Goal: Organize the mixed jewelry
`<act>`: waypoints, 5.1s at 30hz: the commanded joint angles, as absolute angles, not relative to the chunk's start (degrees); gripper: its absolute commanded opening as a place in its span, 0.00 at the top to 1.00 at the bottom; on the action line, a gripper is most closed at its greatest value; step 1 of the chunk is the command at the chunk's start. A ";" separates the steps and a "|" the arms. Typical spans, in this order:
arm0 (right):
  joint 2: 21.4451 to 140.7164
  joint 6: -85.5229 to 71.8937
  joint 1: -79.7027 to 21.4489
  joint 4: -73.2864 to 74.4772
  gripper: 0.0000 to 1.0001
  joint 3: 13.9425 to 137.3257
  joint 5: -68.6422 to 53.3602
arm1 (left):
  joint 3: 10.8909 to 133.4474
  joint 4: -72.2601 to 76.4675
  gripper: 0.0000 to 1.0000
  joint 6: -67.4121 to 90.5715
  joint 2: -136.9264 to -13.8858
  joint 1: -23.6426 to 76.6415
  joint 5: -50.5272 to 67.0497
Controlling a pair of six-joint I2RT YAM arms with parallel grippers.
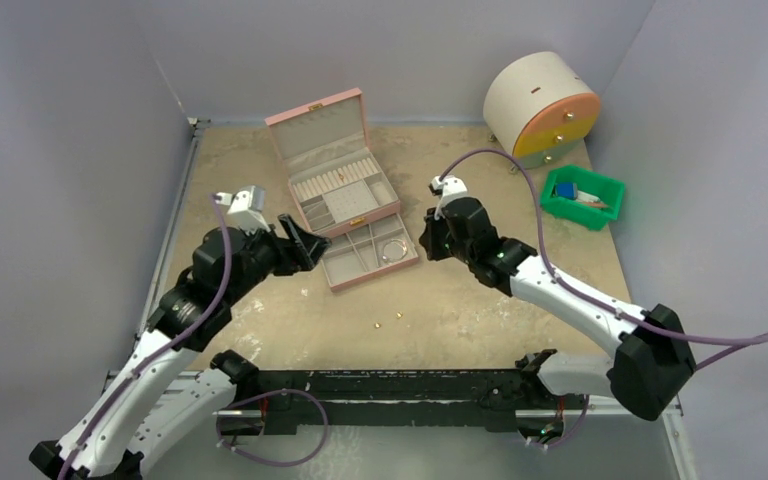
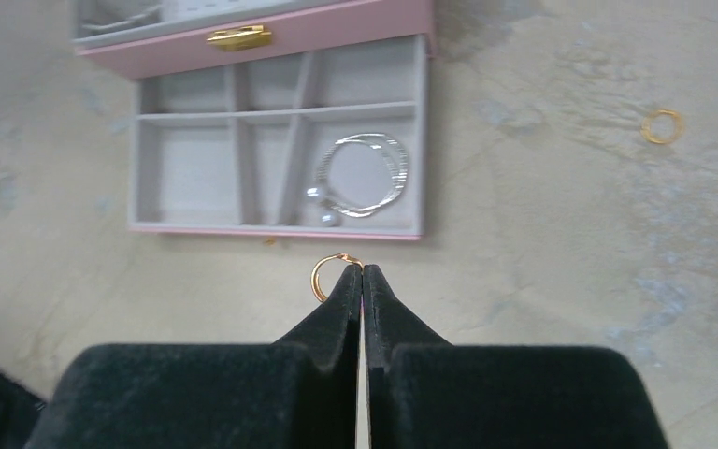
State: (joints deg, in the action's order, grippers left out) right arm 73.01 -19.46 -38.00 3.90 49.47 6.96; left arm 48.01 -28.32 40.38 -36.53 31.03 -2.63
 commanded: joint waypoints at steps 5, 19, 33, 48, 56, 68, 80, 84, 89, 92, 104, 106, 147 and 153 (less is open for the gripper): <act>66.20 -26.18 -45.68 3.53 1.00 52.80 7.94 | 41.11 -12.89 0.32 51.07 -42.78 30.70 14.05; 66.65 -30.29 -51.26 -2.20 1.00 55.21 2.39 | 32.07 6.36 0.46 62.43 -45.80 30.74 21.84; 67.76 -32.18 -53.21 -5.36 1.00 56.59 0.18 | 30.68 9.16 0.59 64.16 -46.08 30.76 23.64; 69.15 -32.15 -54.69 -5.20 1.00 58.27 0.18 | 30.81 10.43 0.70 64.78 -46.24 30.76 24.43; 69.48 -32.15 -55.02 -4.84 1.00 58.19 0.26 | 31.27 9.92 0.75 64.48 -45.70 30.73 24.37; 69.16 -32.33 -55.57 -4.88 1.00 57.61 0.78 | 31.35 8.61 0.83 63.72 -45.01 30.71 23.95; 68.38 -32.60 -55.96 -4.97 1.00 56.70 1.23 | 31.50 7.16 0.87 62.85 -44.47 30.72 23.15; 68.21 -32.65 -56.07 -4.86 1.00 56.45 1.53 | 31.55 7.04 0.89 62.69 -44.55 30.76 23.07; 68.03 -32.86 -56.14 -4.93 1.00 56.01 1.76 | 31.57 6.63 0.91 62.49 -44.38 30.75 22.85; 67.94 -32.87 -56.12 -4.87 1.00 55.82 2.01 | 31.69 6.68 0.92 62.49 -44.25 30.76 22.94; 68.06 -33.16 -56.34 -5.19 1.00 55.47 1.76 | 32.16 6.68 1.00 62.41 -43.70 30.76 23.01; 67.81 -33.27 -56.34 -5.38 1.00 55.26 1.68 | 32.11 6.56 1.00 62.11 -43.68 30.74 23.07; 54.99 -39.60 -45.79 -26.52 0.59 43.22 -42.41 | 41.28 0.20 1.00 43.95 -39.25 30.71 51.99; 58.51 -41.26 -45.79 -33.63 0.60 43.86 -44.34 | 40.96 0.10 1.00 43.33 -39.11 30.72 51.96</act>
State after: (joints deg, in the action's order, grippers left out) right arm 56.75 -39.18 -45.82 -24.27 42.89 -40.53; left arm 38.89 -1.43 45.15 -39.81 30.87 50.35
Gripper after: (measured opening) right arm 0.405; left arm 0.012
